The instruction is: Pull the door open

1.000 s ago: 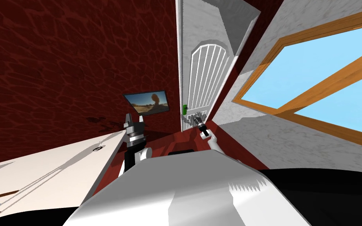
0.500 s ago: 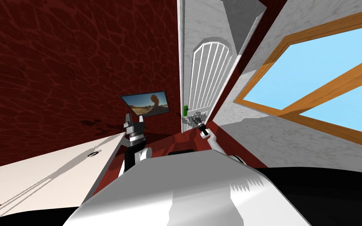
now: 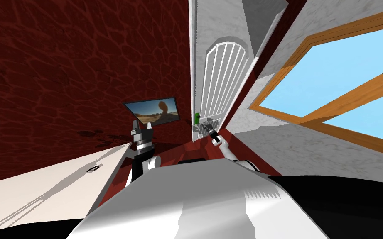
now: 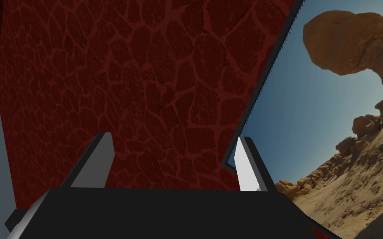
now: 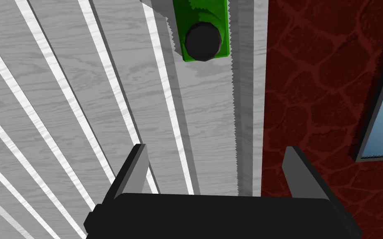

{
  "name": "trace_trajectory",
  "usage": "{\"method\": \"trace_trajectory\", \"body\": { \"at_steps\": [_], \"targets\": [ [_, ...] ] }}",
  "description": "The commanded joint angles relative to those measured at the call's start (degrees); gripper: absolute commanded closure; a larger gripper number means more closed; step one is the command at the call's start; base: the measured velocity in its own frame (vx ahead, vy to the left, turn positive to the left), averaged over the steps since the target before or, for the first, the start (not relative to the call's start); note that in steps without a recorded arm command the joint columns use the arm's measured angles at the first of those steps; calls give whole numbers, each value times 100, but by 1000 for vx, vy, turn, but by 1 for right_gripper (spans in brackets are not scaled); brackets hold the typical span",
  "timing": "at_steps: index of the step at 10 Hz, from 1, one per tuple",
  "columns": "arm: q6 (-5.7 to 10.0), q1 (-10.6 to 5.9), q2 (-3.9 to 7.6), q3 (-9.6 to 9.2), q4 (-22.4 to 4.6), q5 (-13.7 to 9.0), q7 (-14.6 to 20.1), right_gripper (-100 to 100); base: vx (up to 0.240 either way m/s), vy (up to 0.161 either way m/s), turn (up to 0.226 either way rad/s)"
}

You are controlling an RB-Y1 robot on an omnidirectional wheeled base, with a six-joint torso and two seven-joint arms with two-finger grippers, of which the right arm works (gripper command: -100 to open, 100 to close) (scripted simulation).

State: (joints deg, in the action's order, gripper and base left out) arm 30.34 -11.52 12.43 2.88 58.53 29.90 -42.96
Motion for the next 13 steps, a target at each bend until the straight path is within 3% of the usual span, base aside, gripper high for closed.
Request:
{"method": "trace_trajectory", "body": {
  "at_steps": [1,4,5,13],
  "targets": [
    [9,-130,39,-3,-235,121,-166,-100,104,24,-25],
    [46,-343,91,11,-630,288,-411,-100,132,35,-17],
    [54,-313,76,17,-580,253,-368,-100,59,14,-1],
    [151,-311,269,249,-775,152,-388,-100,179,60,62]
  ]
}}
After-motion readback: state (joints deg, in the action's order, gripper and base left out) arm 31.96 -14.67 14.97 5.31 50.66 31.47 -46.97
